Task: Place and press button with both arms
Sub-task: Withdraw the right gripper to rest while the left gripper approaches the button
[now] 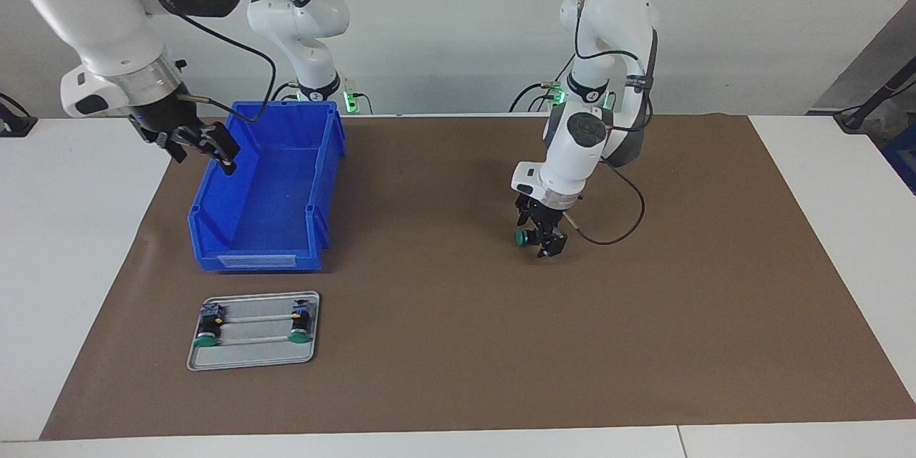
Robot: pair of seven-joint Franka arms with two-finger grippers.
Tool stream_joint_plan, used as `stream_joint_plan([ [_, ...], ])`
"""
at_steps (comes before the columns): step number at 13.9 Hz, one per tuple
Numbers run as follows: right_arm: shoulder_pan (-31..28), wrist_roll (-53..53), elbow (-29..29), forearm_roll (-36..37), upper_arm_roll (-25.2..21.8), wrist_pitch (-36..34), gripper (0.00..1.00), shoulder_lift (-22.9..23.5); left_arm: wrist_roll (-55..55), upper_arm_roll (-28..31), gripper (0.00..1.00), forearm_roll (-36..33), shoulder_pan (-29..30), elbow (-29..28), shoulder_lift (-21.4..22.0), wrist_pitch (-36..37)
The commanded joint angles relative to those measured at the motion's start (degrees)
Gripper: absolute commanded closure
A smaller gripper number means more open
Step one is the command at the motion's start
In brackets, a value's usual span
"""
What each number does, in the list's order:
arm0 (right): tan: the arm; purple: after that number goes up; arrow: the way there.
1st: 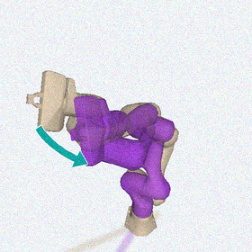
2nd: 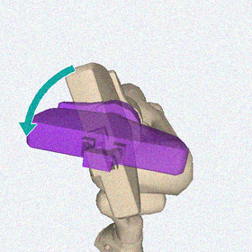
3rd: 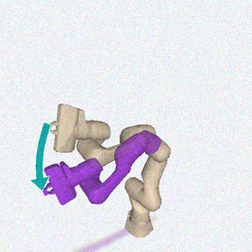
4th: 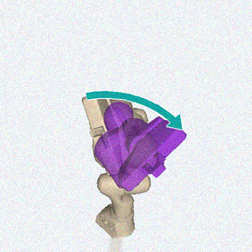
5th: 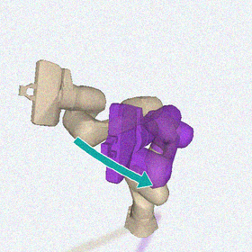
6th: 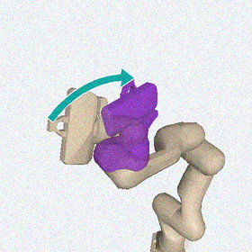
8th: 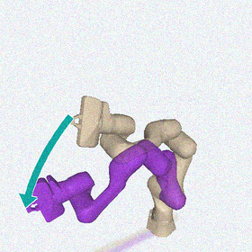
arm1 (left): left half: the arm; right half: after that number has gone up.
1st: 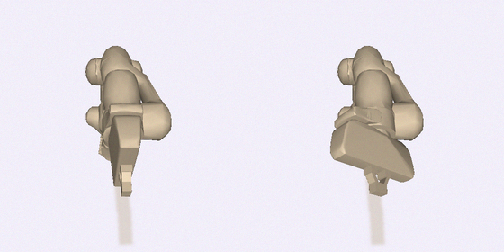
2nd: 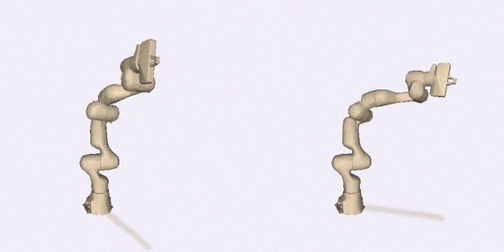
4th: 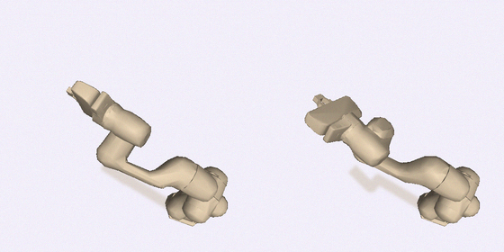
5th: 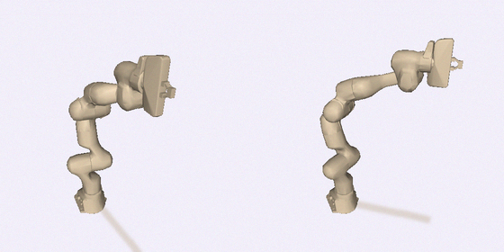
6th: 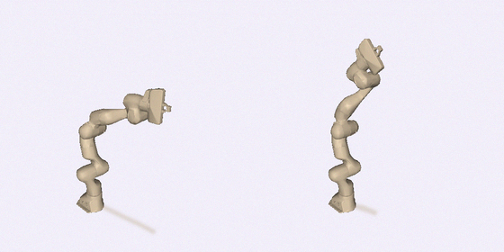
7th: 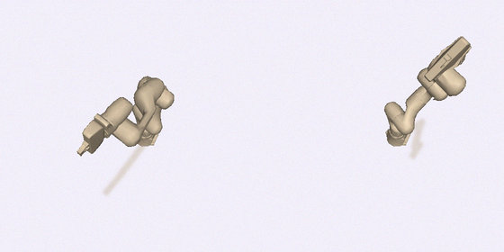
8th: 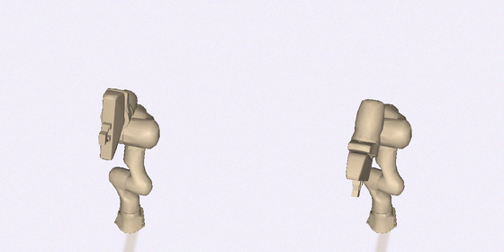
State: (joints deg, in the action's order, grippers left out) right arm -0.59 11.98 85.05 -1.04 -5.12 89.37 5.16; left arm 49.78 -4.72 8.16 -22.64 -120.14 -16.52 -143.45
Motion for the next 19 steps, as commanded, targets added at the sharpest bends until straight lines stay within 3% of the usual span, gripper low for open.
stream_joint_plan([
  [1, -0.91, -1.87, 1.35, 0.33, 0.28, -1.39, 0.00, -3.48, 1.72, 0.77, 0.10, 1.25, -1.35, -0.62, -1.32, -2.79],
  [2, -0.73, -1.35, 1.70, 0.34, 0.28, -1.48, 0.00, -4.27, 1.72, 0.86, 0.13, 1.25, -1.62, -0.62, -1.41, -3.23],
  [7, 7.59, 5.95, 6.71, 1.74, 0.90, -1.83, 0.00, -7.70, 2.51, 0.94, 0.53, 1.25, -1.70, -0.62, -1.58, -3.24],
  [13, 6.57, -6.94, 3.12, 5.95, 0.28, -4.19, 0.00, -8.23, 2.60, 1.03, 0.84, 1.25, -1.62, -0.19, -1.58, -2.63],
  [15, 5.78, -7.49, 3.37, 5.17, 0.11, -4.20, 0.00, -8.23, 2.60, 1.03, 0.99, 1.25, -1.62, 0.17, -1.58, -2.45],
  [19, 4.63, -6.97, 5.74, 3.33, 0.11, -4.29, 0.00, -8.76, 2.07, 0.95, 1.00, 1.33, -1.18, 1.04, -1.59, -2.62],
])
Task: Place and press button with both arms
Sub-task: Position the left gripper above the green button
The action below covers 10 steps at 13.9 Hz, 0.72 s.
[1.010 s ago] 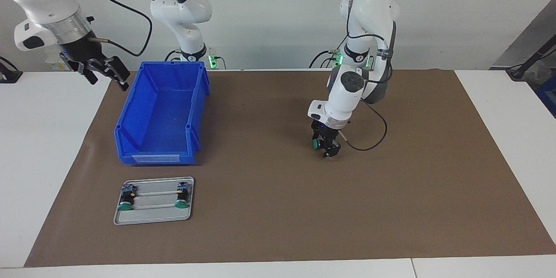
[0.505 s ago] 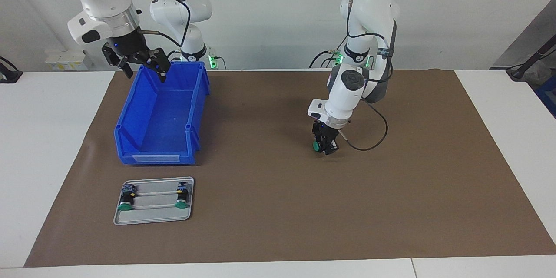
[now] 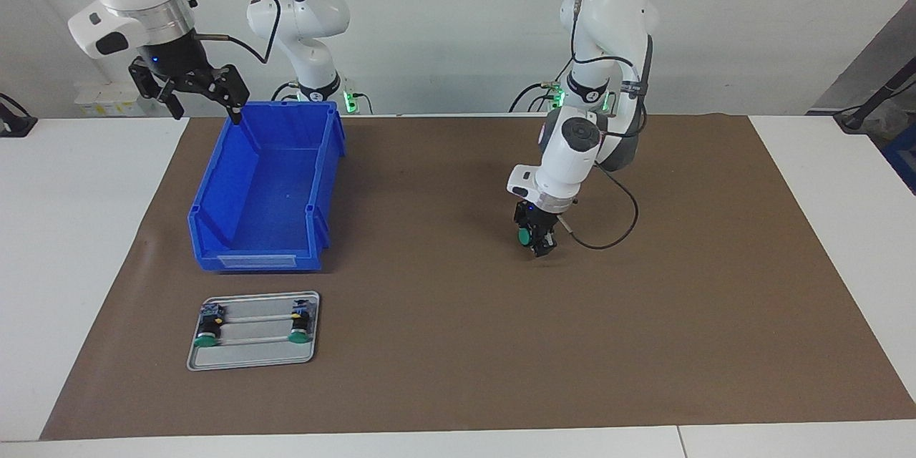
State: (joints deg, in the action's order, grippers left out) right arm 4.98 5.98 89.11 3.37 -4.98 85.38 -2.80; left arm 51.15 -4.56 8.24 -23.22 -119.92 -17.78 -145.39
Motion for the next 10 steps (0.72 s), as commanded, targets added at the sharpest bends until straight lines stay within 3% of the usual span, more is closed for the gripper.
stream_joint_plan([
  [1, -0.94, -0.88, 2.29, -1.08, -0.03, -0.13, 0.00, -1.15, 0.53, 0.69, 1.00, 1.33, -0.51, 1.26, -0.32, -0.68],
  [7, -0.85, -0.96, 2.48, -1.08, 0.06, 0.40, 0.00, -1.24, 6.66, 0.60, 1.00, 12.74, 1.07, 1.97, -0.15, -0.59],
  [10, -0.94, -0.97, 2.48, -1.08, 0.06, 0.40, 0.00, -1.24, 15.53, 0.25, 1.00, 23.36, 2.21, 0.92, 0.12, -0.50],
])
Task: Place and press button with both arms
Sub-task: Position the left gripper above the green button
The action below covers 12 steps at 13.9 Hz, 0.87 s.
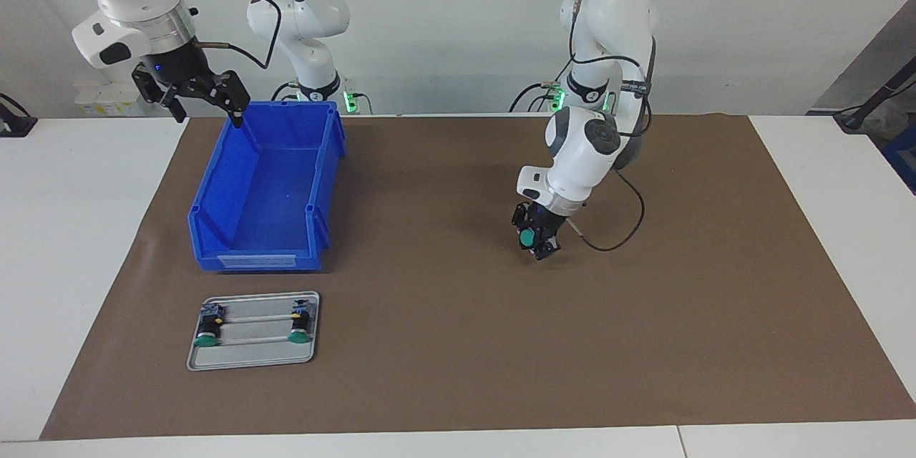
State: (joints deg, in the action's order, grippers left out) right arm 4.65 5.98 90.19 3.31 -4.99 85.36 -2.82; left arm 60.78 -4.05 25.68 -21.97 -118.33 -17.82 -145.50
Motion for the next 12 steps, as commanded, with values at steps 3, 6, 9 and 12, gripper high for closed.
stream_joint_plan([
  [3, -0.61, -1.23, 1.48, -1.03, 0.07, 0.42, 0.00, -1.22, 18.01, -0.25, 1.00, 17.95, 1.93, -3.39, 1.21, -0.05],
  [6, -0.61, -1.32, 1.57, -1.03, -0.02, 0.42, 0.00, -1.22, 28.76, -0.08, 0.99, 28.35, 4.73, -3.66, 2.44, 6.61],
  [9, -0.70, -1.32, 1.83, -1.03, -0.02, 0.42, 0.00, -1.31, 29.75, -0.17, 0.99, 28.81, 6.94, -3.23, 2.71, 10.22],
  [12, -0.78, -1.41, 1.92, -1.03, -0.02, 0.42, 0.00, -1.40, 30.63, -0.17, 1.00, 28.98, 7.47, -3.22, 2.97, 11.46],
])
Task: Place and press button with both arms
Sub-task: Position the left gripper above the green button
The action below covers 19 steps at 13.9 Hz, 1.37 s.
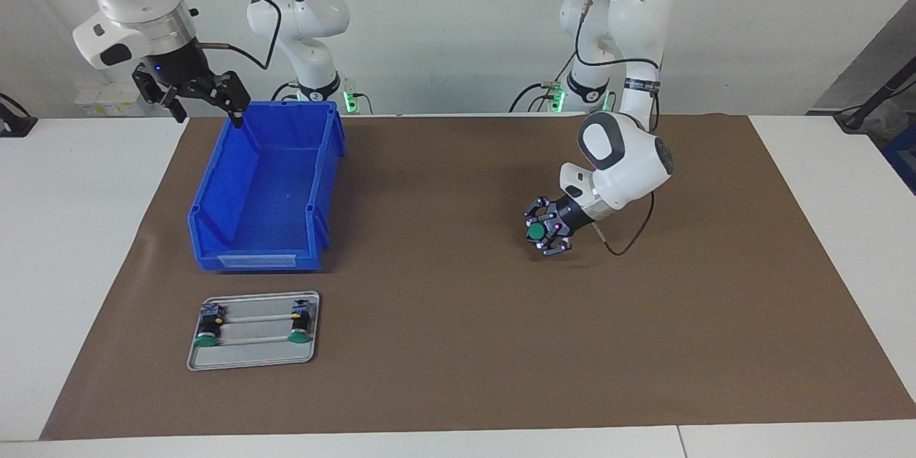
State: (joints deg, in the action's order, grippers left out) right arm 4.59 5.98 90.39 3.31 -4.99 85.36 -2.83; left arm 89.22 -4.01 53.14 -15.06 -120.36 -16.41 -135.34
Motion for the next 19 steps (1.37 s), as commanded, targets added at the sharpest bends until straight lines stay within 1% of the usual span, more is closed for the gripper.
stream_joint_plan([
  [1, -0.72, -1.41, 1.90, -1.03, -0.02, 0.42, 0.00, -1.48, 2.80, -0.21, 1.00, 2.74, 1.08, -1.28, 1.65, 1.91],
  [4, -0.81, -1.49, 2.25, -1.03, -0.02, 0.42, 0.00, -1.74, 9.11, -0.12, 1.00, 9.50, 2.05, -2.59, 2.61, 4.46],
  [7, -1.25, -1.58, 2.42, -1.03, 0.07, 0.42, 0.00, -1.83, 13.52, -0.12, 1.00, 11.80, 3.45, -4.88, 3.40, 4.73],
  [12, -1.25, -1.58, 2.60, -1.03, 0.07, 0.42, 0.00, -1.92, 21.52, -0.12, 1.00, 19.79, 3.63, -7.08, 4.11, 6.40],
  [14, -1.25, -1.58, 2.86, -1.03, -0.02, 0.42, 0.00, -2.09, 24.58, -0.12, 0.92, 24.53, 3.63, -7.08, 4.20, 9.03],
  [17, -1.34, -1.58, 3.04, -1.03, -0.02, 0.51, 0.00, -2.18, 28.55, -0.03, 0.92, 25.52, 3.72, -8.05, 4.11, 9.74],
  [19, -1.34, -1.58, 3.04, -1.03, -0.02, 0.51, 0.00, -2.18, 33.53, -0.03, 0.92, 25.87, 5.65, -8.66, 3.67, 12.11],
])
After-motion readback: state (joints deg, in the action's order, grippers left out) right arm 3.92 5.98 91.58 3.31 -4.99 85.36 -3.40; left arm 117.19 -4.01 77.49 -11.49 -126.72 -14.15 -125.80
